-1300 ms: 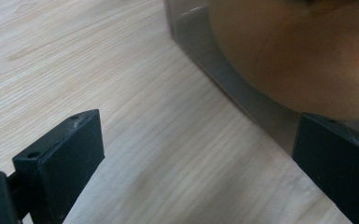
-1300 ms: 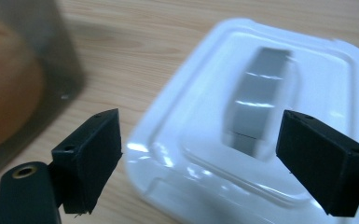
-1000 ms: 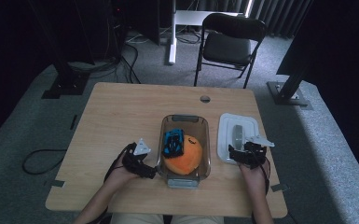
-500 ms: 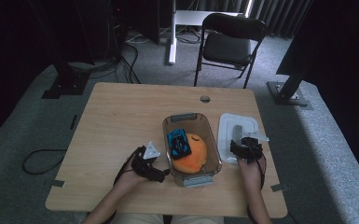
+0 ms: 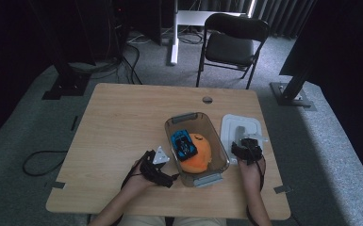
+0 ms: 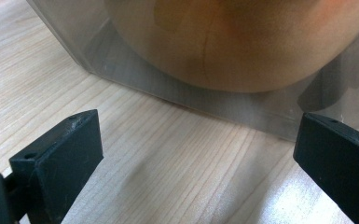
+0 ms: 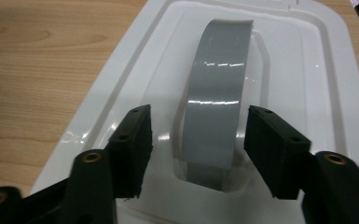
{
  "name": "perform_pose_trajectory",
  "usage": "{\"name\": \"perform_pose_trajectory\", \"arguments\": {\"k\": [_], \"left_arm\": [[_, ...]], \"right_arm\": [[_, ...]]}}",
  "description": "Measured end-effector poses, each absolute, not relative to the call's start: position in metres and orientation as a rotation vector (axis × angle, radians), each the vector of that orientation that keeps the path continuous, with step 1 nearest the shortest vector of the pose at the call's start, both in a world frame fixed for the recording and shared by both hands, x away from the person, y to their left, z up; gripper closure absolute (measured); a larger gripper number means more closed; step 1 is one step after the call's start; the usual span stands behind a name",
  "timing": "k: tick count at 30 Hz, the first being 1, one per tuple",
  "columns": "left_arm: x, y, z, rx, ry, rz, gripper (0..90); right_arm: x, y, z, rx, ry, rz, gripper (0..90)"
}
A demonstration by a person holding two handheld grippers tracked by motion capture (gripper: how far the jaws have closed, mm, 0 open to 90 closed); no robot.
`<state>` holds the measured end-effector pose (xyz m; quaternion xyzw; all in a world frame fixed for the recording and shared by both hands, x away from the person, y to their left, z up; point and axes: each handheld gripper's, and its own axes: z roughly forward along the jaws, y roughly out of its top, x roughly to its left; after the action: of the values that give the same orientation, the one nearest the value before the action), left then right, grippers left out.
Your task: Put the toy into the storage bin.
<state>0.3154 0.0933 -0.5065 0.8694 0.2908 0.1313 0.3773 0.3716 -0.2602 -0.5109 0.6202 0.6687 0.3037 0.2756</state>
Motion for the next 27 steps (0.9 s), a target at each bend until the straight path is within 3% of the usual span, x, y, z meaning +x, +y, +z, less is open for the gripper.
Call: {"name": "perform_pose_trajectory", "arguments": {"k": [17, 21, 27], "left_arm": [[0.313, 0.116, -0.51, 2.245, 0.751, 0.342, 2.0], [0.311, 0.122, -0.509, 2.245, 0.747, 0.345, 2.0], [0.309, 0.133, -0.51, 2.254, 0.756, 0.343, 2.0]], "right_arm": [[0.365, -0.258, -0.515, 1.711, 1.743, 0.863, 54.6], [0.363, -0.261, -0.515, 1.709, 1.724, 0.859, 66.7], [0.361, -0.27, -0.514, 1.706, 1.722, 0.875, 67.3]]}}
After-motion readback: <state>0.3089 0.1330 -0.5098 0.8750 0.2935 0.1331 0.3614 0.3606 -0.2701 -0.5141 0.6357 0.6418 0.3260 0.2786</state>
